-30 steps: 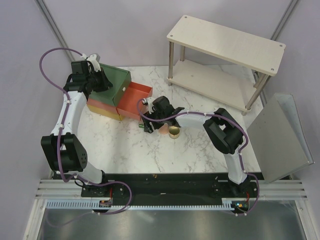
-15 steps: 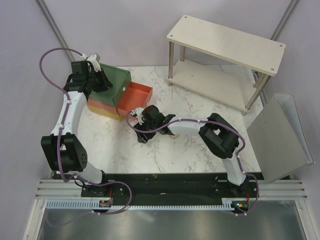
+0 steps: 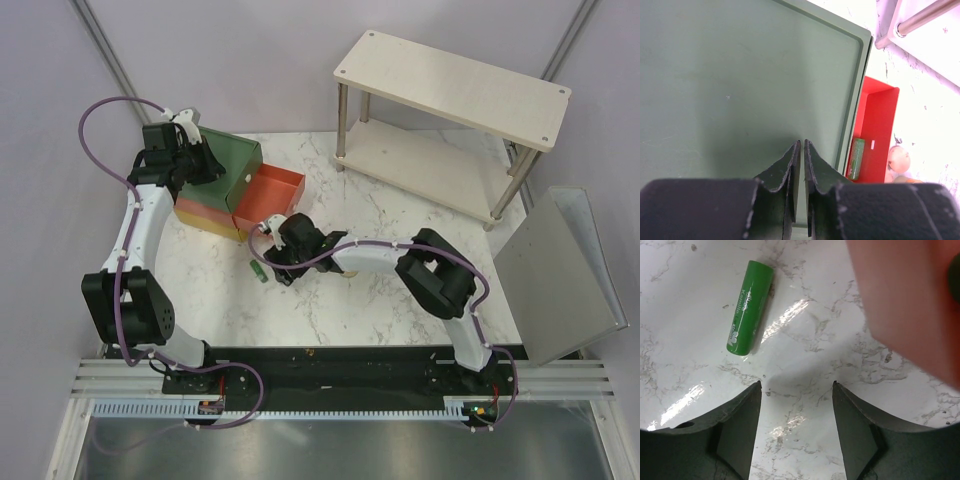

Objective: Organize the makeup

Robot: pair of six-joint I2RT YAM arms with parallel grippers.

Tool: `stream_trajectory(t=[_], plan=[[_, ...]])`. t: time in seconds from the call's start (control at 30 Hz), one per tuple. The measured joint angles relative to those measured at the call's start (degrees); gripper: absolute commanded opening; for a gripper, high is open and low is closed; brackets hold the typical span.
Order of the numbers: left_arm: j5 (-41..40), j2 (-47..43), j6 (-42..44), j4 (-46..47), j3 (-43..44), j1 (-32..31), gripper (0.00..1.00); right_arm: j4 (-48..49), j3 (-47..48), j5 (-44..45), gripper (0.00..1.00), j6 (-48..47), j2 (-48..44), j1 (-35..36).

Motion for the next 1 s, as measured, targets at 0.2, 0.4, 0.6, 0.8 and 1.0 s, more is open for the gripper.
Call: stream_trajectory(t=[0.2,0.4,0.6,0.8,1.0], plan=[[-1.77,-2.91,0.02,-0.94,-1.18,-0.28,0.33,-2.29,1.73,1.31,0.70,-0.85,-0.33,4.11],[-4.57,-10.01,0.42,-8.39,-2.21,-0.33,0.49,-5.31,1.86,0.87,0.74,-0.63,-2.43,5.64],[-6.45,-14.01,0.42,-12.41,-1.31,-0.31,0.50,-8.92,8.28,1.03,0.74,-0.26,-2.19,4.98],[-6.51,-14.16,0.42,-13.57,-1.31,-0.31,0.50,-10.45,17.03,0.92,0.75,-0.02,1.79,5.73],[-6.56,-14.16,0.39,-14.05,-1.18,-0.31,0.50,-12.22,22.21,0.76,0.74,-0.11,7.41,8.44]])
